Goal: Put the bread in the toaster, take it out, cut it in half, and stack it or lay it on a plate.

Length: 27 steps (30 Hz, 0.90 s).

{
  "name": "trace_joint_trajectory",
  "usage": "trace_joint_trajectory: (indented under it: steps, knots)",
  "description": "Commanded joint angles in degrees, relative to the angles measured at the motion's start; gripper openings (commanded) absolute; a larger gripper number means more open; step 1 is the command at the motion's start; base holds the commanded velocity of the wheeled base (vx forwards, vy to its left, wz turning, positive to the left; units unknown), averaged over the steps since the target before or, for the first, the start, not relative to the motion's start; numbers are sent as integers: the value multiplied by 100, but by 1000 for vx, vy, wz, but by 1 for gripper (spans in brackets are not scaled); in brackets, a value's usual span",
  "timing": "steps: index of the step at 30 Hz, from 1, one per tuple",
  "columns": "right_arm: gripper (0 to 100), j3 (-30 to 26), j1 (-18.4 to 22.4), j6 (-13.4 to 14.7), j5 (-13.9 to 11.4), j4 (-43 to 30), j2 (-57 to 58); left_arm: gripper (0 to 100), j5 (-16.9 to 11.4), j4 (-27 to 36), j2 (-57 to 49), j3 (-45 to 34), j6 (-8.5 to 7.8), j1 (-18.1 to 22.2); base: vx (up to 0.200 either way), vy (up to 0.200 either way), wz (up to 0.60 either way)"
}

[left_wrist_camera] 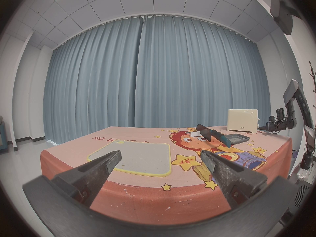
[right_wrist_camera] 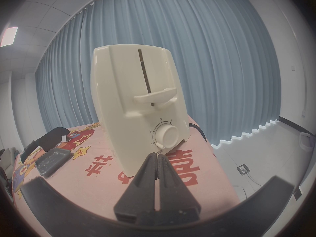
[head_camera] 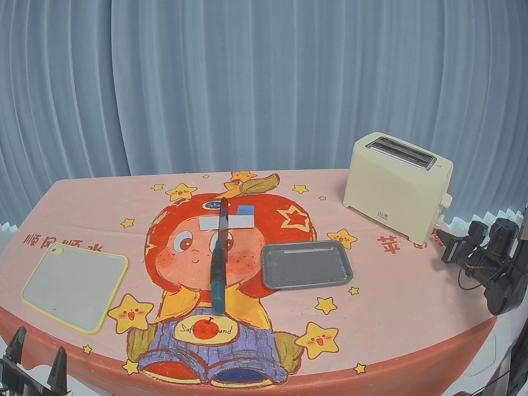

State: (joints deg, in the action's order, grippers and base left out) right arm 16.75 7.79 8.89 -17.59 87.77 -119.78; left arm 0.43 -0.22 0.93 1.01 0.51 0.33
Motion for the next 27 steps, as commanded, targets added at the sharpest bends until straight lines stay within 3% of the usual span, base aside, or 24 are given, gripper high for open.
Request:
trace_joint_trajectory:
  steps: [1,15,27]
  knots:
    - [0,48,47,-1,1,21,-80,100,1,-4,-93,-101,2,2,0,0,0]
    - [0,48,65,-1,1,56,-142,100,1,-4,-93,-101,2,2,0,0,0]
    - [0,-5,-164,43,-25,91,184,100,1,-4,-93,-101,2,2,0,0,0]
